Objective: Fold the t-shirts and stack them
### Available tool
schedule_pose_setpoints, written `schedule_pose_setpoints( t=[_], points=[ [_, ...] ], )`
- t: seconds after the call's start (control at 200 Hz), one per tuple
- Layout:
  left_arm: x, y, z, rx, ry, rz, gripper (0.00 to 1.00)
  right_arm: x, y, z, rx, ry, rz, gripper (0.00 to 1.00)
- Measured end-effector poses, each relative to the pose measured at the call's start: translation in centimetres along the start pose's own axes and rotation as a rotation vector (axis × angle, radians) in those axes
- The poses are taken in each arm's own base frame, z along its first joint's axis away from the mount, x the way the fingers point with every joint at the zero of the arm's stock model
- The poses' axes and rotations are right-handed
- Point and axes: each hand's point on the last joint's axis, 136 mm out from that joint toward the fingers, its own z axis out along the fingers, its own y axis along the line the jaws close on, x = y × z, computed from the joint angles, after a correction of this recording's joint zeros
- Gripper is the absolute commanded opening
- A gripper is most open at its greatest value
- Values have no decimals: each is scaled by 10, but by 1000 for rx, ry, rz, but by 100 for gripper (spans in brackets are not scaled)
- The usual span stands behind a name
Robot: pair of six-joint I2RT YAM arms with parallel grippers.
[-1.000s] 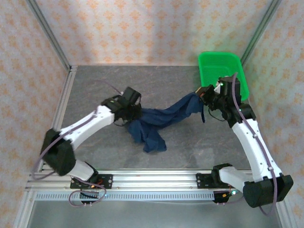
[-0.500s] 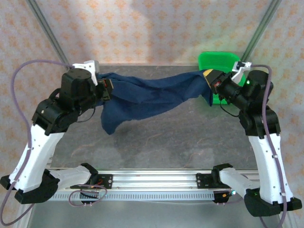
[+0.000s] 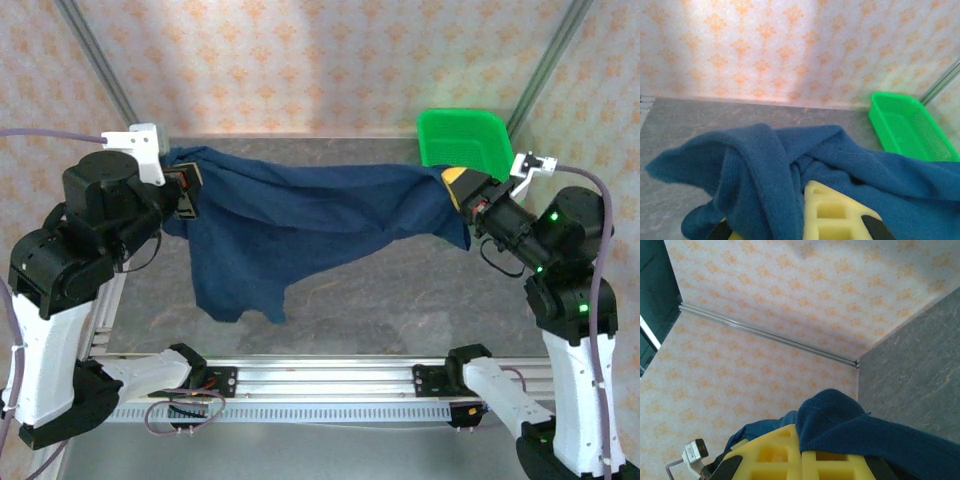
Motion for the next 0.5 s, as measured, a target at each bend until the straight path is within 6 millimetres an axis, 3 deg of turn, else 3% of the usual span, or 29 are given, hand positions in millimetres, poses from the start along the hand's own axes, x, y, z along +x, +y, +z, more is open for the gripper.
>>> schedule_pose_setpoints(
  t=[0.11, 0.185, 0.28, 0.44, 0.5],
  points=[
    [21, 4, 30, -48, 62, 49, 0, 2, -25, 11, 57, 9, 18, 0],
    [37, 12, 61, -99, 118, 70, 0, 3, -58, 28, 143, 21, 37, 0],
    [56, 21, 109, -159, 191, 88, 0, 3, -114, 55, 289, 42, 55, 0],
    [103, 31, 205, -234, 353, 125, 0, 9, -219, 95, 556, 107, 71, 0],
    [122, 35, 236, -251, 407, 136, 0, 10, -249, 106, 632, 130, 66, 0]
  ],
)
